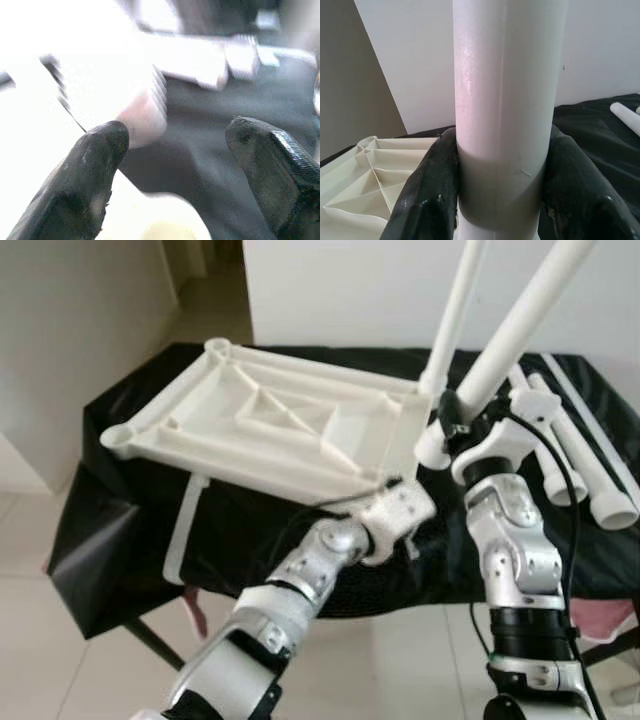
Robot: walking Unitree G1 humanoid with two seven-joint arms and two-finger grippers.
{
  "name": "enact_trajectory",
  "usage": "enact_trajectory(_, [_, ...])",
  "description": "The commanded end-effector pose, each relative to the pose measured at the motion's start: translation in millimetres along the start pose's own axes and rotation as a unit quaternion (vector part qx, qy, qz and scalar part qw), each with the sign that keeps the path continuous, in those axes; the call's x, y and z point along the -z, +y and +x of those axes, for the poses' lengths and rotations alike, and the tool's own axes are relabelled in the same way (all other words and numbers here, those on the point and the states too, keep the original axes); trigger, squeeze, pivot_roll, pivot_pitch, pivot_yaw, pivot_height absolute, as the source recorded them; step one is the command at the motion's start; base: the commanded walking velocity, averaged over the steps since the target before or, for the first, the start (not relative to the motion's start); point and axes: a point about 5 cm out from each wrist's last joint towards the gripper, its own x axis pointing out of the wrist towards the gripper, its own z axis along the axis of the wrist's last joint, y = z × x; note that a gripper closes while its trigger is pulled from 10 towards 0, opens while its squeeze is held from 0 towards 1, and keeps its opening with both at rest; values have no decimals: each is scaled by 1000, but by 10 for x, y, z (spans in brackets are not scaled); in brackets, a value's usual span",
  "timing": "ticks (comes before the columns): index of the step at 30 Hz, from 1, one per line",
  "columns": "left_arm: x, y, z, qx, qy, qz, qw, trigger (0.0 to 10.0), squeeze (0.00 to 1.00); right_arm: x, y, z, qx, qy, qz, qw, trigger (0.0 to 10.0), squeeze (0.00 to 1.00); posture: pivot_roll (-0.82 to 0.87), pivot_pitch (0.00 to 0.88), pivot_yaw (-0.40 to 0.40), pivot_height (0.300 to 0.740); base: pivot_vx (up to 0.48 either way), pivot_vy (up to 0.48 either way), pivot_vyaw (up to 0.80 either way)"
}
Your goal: Building children table
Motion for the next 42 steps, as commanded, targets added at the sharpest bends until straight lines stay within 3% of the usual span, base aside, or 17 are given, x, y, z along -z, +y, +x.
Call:
enact_trajectory(1, [-65,156,-99,-10,-11,3,1000,10000,0,-7,-10,-15,5,0,2,1000,10000,0,-87,35,-11,740,0,0,0])
enact_trajectory(4, [-1,289,-180,-32,16,34,999,10000,0,-2,4,-11,2,1,3,1000,10000,0,-81,31,-14,740,0,0,0])
enact_trajectory(9, [137,387,-276,-41,63,74,994,10000,0,1,21,-2,-2,1,3,1000,10000,0,-79,25,-16,740,0,0,0])
enact_trajectory(13, [490,404,-470,-10,174,106,979,10000,0,-4,31,4,-7,1,1,1000,10000,0,-80,15,-20,740,0,0,0])
enact_trajectory(15, [575,378,-532,7,197,111,974,10000,0,-7,31,6,-8,1,1,1000,10000,0,-81,13,-21,740,0,0,0])
enact_trajectory(23, [684,320,-620,51,223,111,967,10000,0,-16,26,9,-9,0,-1,1000,10000,0,-83,5,-21,740,0,0,0])
enact_trajectory(30, [759,295,-563,42,245,126,960,10000,0,-15,40,14,-13,1,-2,1000,10000,0,-88,0,-23,740,0,0,0])
enact_trajectory(42, [703,5,-183,50,246,132,959,10000,0,-32,46,18,-12,1,-1,1000,10000,0,-97,12,-20,740,0,0,0])
